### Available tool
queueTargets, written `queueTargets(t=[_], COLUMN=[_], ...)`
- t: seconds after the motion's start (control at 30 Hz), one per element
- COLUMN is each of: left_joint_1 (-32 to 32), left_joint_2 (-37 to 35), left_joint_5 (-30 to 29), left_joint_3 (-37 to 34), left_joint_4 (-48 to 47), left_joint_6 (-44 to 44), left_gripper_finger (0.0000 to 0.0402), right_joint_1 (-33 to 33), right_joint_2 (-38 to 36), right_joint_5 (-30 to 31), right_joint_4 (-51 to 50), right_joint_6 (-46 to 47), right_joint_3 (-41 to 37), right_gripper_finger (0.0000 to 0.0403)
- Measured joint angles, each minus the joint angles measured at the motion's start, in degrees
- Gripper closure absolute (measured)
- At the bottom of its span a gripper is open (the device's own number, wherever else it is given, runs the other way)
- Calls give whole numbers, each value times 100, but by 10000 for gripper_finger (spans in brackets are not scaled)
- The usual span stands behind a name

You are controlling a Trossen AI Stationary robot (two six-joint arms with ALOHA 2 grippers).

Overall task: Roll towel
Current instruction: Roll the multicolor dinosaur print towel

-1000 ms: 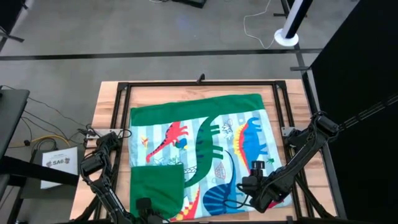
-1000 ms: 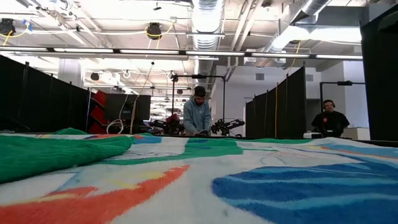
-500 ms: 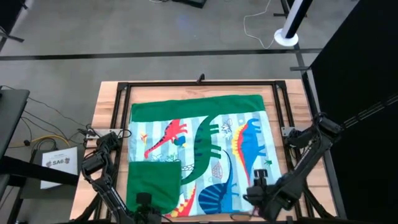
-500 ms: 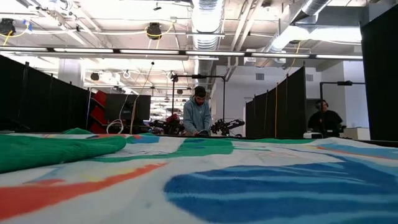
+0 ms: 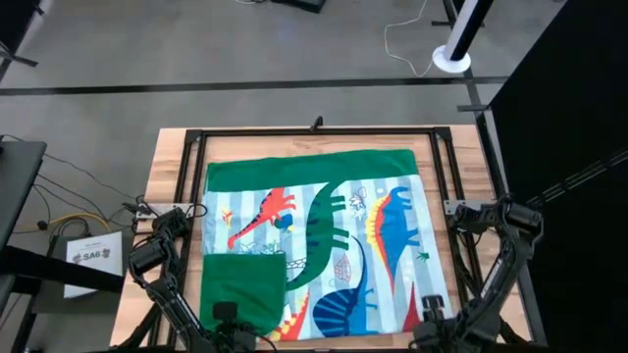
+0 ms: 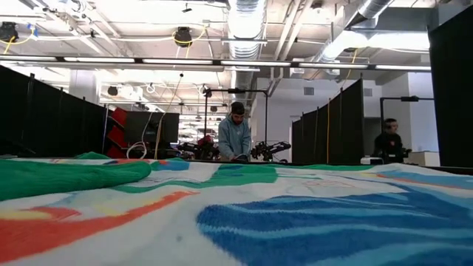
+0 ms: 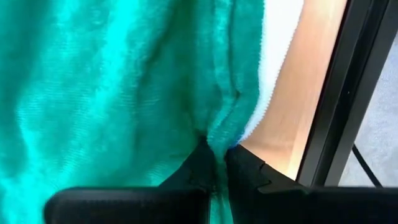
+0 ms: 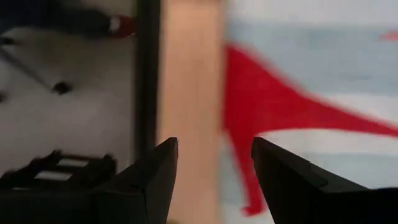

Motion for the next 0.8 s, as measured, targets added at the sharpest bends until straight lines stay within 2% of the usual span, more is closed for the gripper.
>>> queueTargets(t=[0.1, 0.3, 0.67, 0.8], left_joint_1=[-4, -4, -54, -85], left_joint_2=[0, 0, 0, 0], left_joint_5=[-25, -23, -32, -53], left_joint_3=[0, 9, 15, 15], left_joint_4=[10, 32, 44, 47], left_joint_6=[-94, -143, -45, -103], left_gripper_finger=[389, 389, 389, 389], right_joint_1=[69, 31, 41, -1], right_joint_2=[253, 401, 398, 383], right_joint_5=[-99, -161, -181, -334], right_joint_4=[156, -470, -52, -26], right_joint_6=[133, 822, 726, 795], right_joint_3=[0, -2, -327, -385], right_gripper_finger=[207, 207, 210, 232])
